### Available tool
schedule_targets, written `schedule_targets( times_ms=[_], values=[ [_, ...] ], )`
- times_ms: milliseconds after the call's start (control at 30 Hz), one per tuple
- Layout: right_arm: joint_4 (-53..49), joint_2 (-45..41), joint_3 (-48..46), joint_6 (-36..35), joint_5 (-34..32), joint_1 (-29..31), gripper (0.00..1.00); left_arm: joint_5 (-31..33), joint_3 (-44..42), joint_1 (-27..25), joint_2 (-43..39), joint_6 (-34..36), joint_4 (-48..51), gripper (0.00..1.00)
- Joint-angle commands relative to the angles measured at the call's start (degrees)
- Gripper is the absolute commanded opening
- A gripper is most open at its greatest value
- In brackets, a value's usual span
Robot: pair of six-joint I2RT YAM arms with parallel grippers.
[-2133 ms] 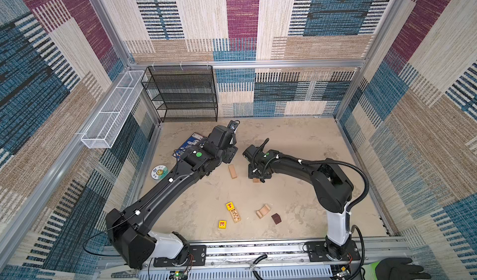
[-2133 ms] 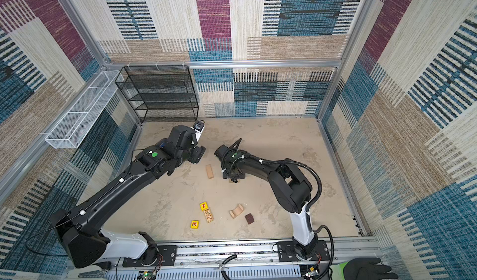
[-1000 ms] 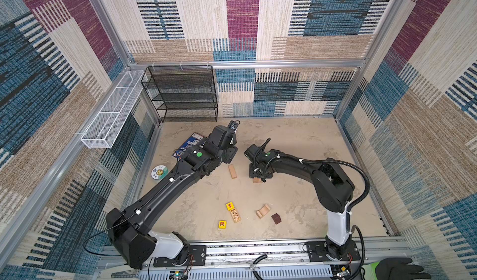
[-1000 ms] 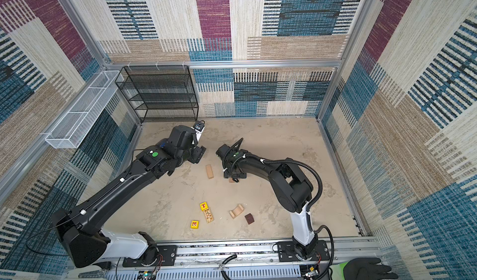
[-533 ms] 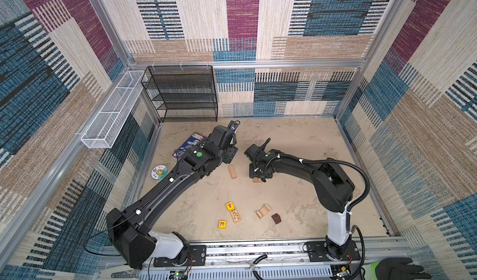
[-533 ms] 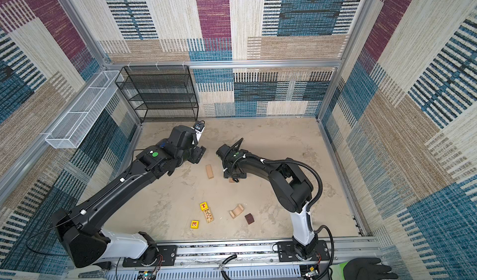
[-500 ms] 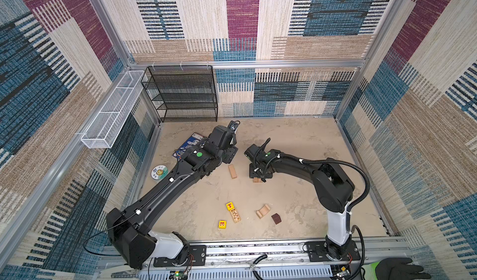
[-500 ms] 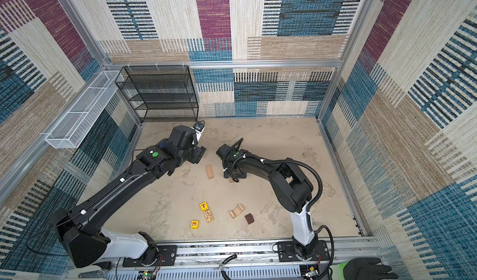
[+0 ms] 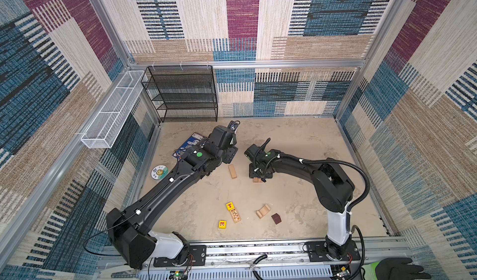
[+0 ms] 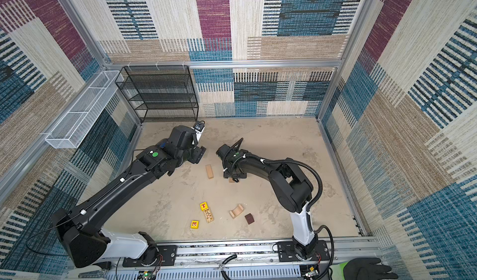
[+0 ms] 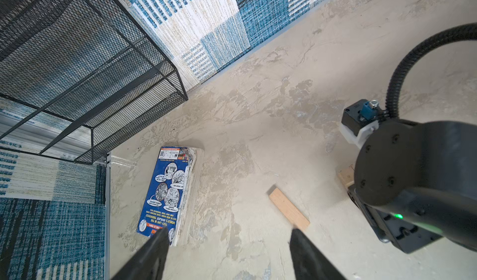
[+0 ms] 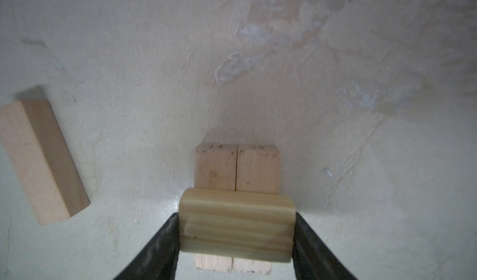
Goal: Build the wood block tower
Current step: 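Hold the pine block with the right gripper, squaring it on the bars, then open the right gripper and raise it off the stack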
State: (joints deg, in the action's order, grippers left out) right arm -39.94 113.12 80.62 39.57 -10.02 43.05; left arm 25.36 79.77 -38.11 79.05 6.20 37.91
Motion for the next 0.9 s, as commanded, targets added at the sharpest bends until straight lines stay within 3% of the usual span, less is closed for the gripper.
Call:
schedule_targets(
  times_ms=[0,867],
  values=[
    [0.7,0.0,0.2,-0.3,0.9,0.0,0.66,0.9,-0.1,0.1,-0.3,1.1,-1.1,0.78],
    [-0.8,0.0,1.3,-0.3,1.5,0.0,0.80,1.1,-0.1,0.1,-0.4,1.2,-1.1,0.78]
  ],
)
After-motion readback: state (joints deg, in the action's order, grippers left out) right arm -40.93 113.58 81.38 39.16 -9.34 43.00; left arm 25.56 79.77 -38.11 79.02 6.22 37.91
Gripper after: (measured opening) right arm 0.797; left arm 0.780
